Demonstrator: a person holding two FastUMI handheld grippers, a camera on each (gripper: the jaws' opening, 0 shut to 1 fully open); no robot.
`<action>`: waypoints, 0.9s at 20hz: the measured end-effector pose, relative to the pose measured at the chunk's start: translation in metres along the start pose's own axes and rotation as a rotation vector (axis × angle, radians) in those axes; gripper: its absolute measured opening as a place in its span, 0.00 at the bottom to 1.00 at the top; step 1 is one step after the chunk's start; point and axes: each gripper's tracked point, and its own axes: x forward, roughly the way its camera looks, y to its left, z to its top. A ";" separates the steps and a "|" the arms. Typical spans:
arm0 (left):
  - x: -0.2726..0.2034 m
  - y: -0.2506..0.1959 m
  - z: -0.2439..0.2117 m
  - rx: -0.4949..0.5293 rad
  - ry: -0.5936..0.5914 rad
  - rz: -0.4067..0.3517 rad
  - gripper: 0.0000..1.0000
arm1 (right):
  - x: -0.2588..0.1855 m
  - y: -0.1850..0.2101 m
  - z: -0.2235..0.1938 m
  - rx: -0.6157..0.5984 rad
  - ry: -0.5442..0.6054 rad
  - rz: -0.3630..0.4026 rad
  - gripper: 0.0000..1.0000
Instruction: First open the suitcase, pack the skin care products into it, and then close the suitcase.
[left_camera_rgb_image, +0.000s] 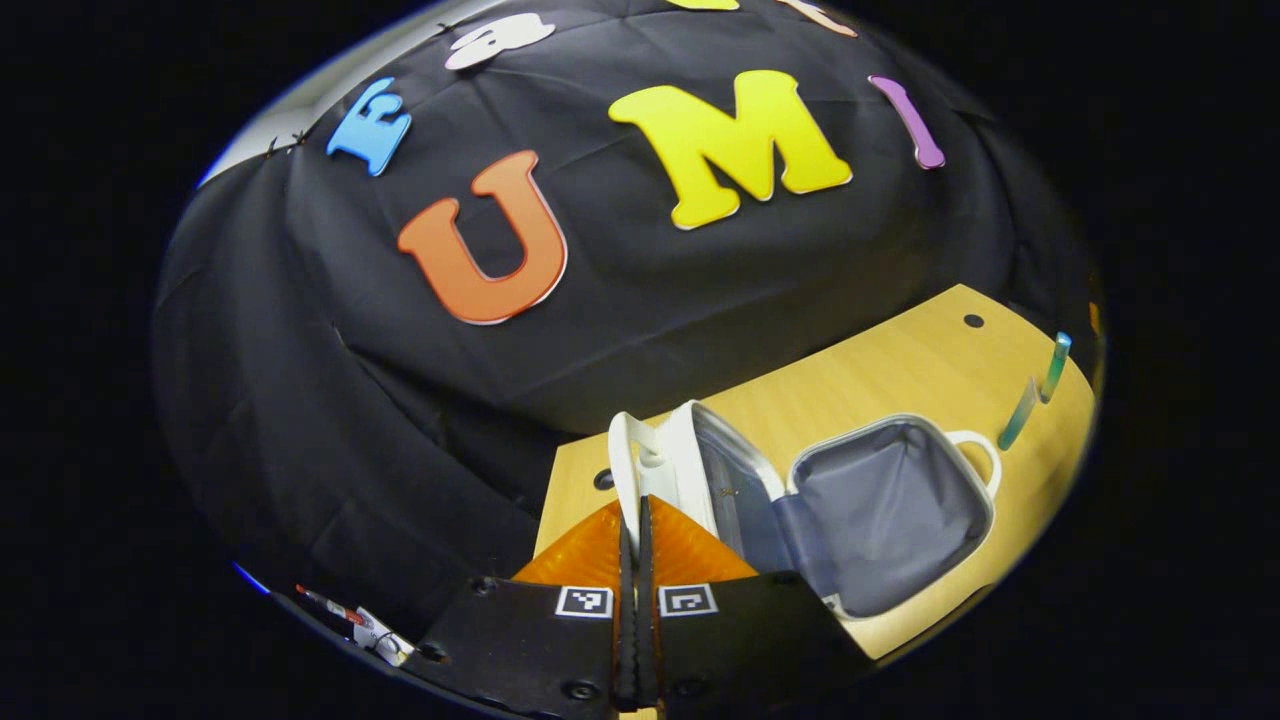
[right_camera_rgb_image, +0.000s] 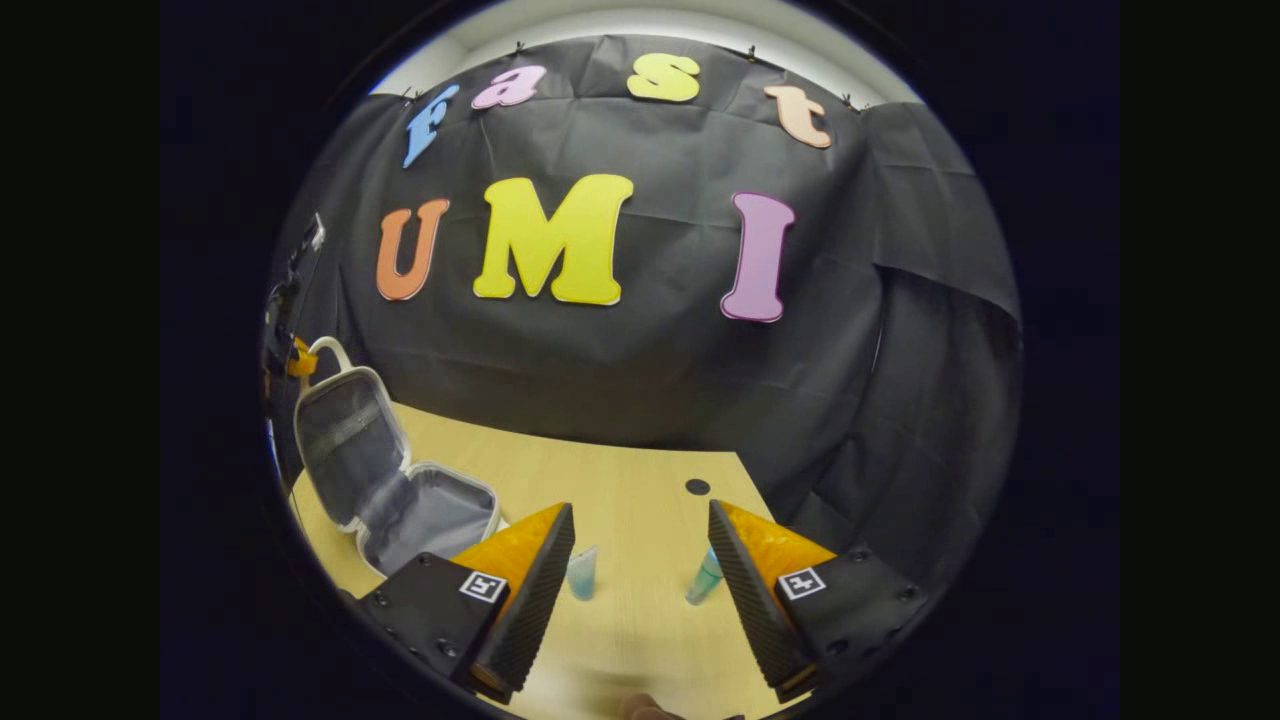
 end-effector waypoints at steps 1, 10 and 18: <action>0.007 0.008 -0.011 -0.005 0.009 0.001 0.03 | 0.000 0.000 -0.001 0.002 0.005 -0.002 0.80; 0.071 0.046 -0.092 -0.064 0.079 -0.006 0.03 | 0.002 -0.016 -0.022 -0.001 0.072 -0.051 0.80; 0.108 0.041 -0.177 -0.086 0.234 -0.049 0.03 | -0.004 -0.033 -0.042 0.006 0.129 -0.103 0.80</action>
